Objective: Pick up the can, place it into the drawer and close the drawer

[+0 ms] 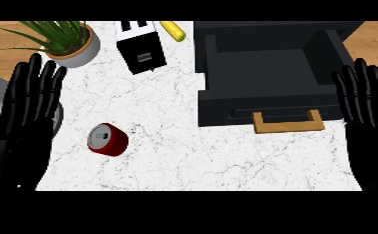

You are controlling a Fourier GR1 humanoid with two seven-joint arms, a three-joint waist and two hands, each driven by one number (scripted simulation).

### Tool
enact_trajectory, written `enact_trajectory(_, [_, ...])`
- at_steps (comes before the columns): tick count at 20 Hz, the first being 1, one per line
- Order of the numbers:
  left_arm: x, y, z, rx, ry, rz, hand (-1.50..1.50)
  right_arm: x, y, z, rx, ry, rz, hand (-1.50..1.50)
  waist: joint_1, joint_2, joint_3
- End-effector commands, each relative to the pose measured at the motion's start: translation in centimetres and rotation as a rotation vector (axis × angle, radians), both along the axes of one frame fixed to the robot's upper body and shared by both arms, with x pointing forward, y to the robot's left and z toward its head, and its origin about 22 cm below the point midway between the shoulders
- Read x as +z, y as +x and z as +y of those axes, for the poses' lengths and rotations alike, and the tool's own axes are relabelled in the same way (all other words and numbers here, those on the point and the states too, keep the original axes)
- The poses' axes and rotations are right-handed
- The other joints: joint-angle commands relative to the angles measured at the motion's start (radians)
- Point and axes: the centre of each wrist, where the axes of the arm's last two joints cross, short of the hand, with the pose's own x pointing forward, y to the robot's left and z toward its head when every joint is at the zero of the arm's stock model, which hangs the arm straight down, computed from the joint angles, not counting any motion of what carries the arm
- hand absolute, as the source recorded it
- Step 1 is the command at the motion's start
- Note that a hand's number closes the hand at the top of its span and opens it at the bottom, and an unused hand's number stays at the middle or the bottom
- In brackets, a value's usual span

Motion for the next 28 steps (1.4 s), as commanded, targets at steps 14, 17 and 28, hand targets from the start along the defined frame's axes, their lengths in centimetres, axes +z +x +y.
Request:
enact_trajectory(14, [-1.6,-1.9,6.6,-0.682,0.195,0.352,-1.5,-2.5,-1.7,-0.5,-0.131,0.034,0.257,-1.5,0.046,-0.008,-0.011])
enact_trajectory(17, [-0.5,-2.9,8.6,-0.703,0.185,0.353,-1.5,-0.8,-1.2,-2.2,-0.121,0.013,0.247,-1.5,0.048,-0.008,-0.011])
enact_trajectory(28, [-0.1,1.4,8.2,-0.63,0.133,0.415,-1.5,-3.7,-4.2,-2.8,-0.13,0.041,0.256,-1.5,0.036,-0.007,-0.011])
